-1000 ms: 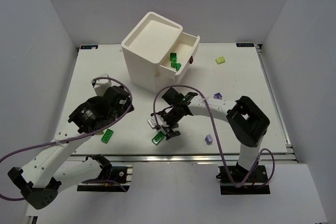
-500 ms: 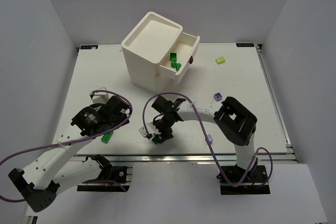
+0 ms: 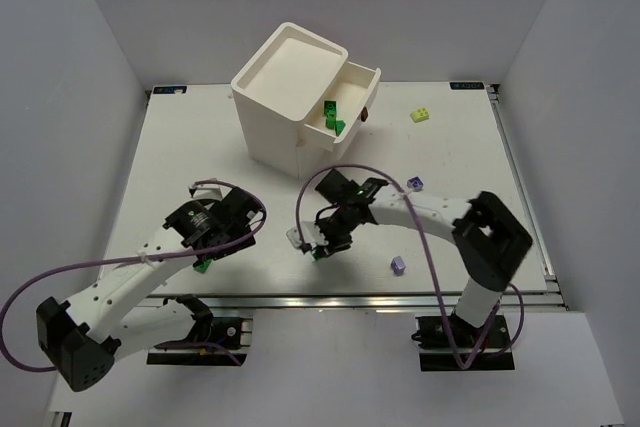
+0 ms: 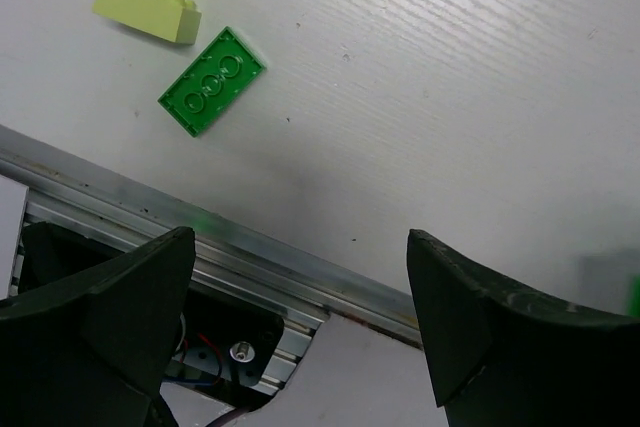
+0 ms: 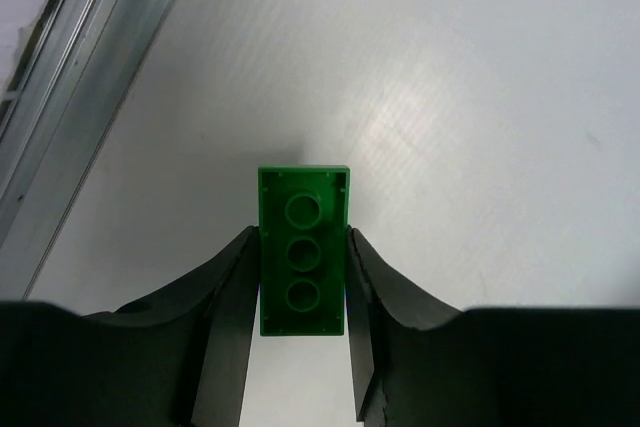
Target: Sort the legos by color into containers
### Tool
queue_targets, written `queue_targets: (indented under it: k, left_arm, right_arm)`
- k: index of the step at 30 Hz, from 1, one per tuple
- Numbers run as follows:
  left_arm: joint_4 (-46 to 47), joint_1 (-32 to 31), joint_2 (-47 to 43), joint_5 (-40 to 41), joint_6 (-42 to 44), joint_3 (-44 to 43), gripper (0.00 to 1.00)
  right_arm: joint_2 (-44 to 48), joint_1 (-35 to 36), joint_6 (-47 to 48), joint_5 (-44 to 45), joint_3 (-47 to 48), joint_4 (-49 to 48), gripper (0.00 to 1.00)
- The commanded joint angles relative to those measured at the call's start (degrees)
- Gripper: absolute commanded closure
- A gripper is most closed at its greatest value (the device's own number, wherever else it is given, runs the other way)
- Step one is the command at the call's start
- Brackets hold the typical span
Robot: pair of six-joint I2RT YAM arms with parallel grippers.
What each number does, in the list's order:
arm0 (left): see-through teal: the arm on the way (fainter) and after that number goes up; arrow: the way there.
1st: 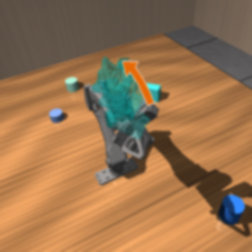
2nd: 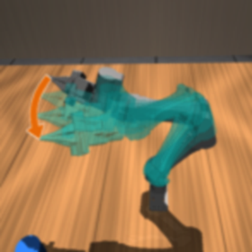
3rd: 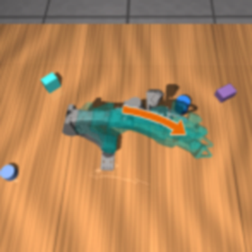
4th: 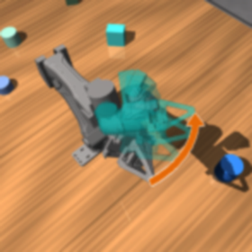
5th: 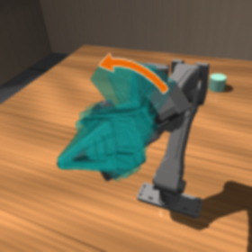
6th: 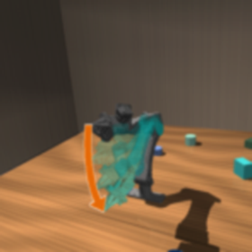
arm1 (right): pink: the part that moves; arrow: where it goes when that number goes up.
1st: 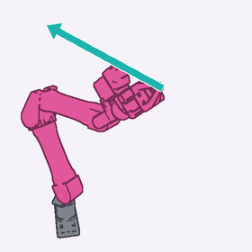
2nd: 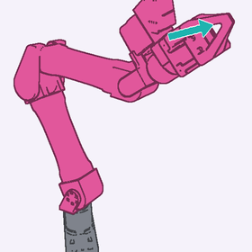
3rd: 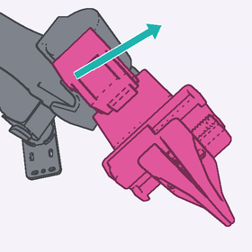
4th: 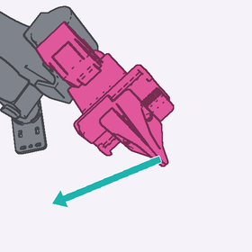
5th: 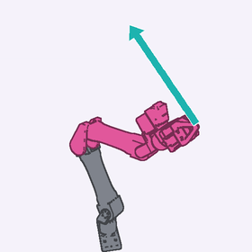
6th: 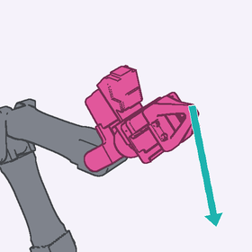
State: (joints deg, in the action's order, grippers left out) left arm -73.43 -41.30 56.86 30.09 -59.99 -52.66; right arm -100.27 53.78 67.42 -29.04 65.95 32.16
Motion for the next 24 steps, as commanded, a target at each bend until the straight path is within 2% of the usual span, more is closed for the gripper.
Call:
queue_targets:
  k: [1,7,9,12,16,20,24]
  left_arm:
    - [3.81,0.6,1.58,0.59,-2.15,1.25,0.03]
    - [9.87,2.88,7.81,-1.08,3.55,2.13,0.03]
    - [11.63,3.86,9.66,-3.54,6.62,1.43,0.02]
    - [14.1,5.52,13.09,-6.17,9.27,-0.06,0.02]
    - [15.86,7.63,14.86,-8.37,10.5,-1.39,0.02]
    - [15.25,8.78,13.72,-9.96,10.07,-2.18,0.02]
    - [14.63,9.31,9.86,-11.8,8.22,-1.39,0.02]
  right_arm:
    - [13.47,-4.11,-2.71,-4.35,-0.12,3.26,1.0]
    - [28.26,-10.52,-14.31,-2.09,-1.27,-5.94,1.0]
    - [29.07,-11.94,-19.15,-0.5,0.66,-7.98,1.0]
    - [25.58,-16.15,-25.81,2.4,8.73,-10.36,1.0]
    - [15.47,-21.25,-32.08,3.19,19.46,-12.91,1.0]
    - [8.26,-23.37,-35.51,2.76,28.25,-14.58,1.0]
    - [0.54,-24.86,-36.3,0.22,37.03,-12.31,1.0]
